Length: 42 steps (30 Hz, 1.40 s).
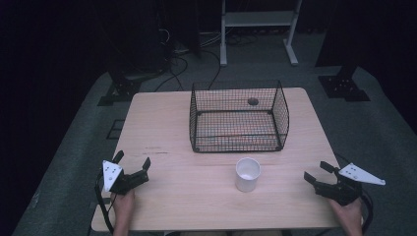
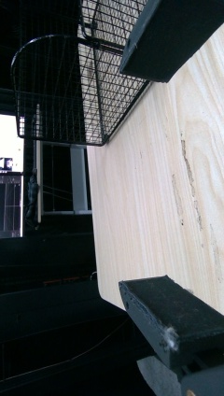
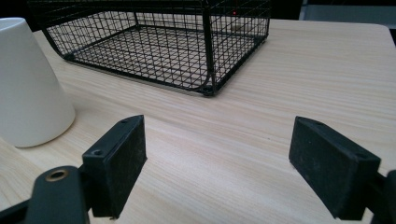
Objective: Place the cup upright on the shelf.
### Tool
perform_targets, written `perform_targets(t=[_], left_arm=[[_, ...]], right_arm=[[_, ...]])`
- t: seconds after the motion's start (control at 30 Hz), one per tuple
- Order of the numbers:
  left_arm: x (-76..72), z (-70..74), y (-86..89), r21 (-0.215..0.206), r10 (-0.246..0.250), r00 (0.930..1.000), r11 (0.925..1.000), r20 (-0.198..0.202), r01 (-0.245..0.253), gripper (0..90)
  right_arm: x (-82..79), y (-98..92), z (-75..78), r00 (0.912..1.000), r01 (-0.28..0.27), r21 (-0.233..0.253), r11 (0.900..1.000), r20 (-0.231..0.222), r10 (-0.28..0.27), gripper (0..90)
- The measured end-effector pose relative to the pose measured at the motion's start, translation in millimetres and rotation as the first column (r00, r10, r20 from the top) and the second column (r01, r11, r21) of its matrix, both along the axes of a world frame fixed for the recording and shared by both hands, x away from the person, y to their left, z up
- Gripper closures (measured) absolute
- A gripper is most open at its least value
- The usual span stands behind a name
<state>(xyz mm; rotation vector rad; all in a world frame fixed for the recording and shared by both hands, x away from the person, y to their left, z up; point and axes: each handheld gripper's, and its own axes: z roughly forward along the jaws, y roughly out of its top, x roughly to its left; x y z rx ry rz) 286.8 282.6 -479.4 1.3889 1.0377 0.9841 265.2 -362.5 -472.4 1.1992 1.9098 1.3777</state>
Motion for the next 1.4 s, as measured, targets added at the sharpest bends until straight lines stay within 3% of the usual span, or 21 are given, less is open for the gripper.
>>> perform_targets(t=[0.43,0.77,1.1,1.2,1.37,1.4], left_arm=[[-0.8,0.0,-0.3,0.001,-0.004,1.0,1.0,0.0,0.004,0.0],[-1.5,-0.1,0.6,-0.005,-0.008,1.0,1.0,0.004,0.008,0.0],[-1.4,-0.1,1.5,-0.013,-0.009,0.9999,0.9999,0.004,0.01,0.0],[-1.6,-0.1,1.5,-0.013,-0.01,0.9999,0.9999,0.005,0.01,0.0],[-1.6,-0.1,1.7,-0.013,-0.011,0.9999,0.9999,0.005,0.011,0.0],[-1.6,-0.1,2.0,-0.015,-0.012,0.9999,0.9998,0.005,0.012,0.0]], right_arm=[[4.7,7.0,13.4,0.9995,-0.032,-0.017,0.999,0.003,0.032,14.6],[4.4,28.7,26.6,0.9928,-0.119,-0.019,0.993,0.009,0.12,13.0],[1.6,52.5,34.4,0.9788,-0.204,-0.079,0.976,0.003,0.205,9.0],[1.6,63.6,37.3,0.9684,-0.248,-0.108,0.963,0.001,0.249,7.9],[3.1,70.8,36.6,0.9607,-0.277,-0.105,0.955,-0.015,0.277,5.2],[2.8,74.1,36.8,0.9553,-0.295,-0.098,0.95,-0.018,0.295,3.5]])
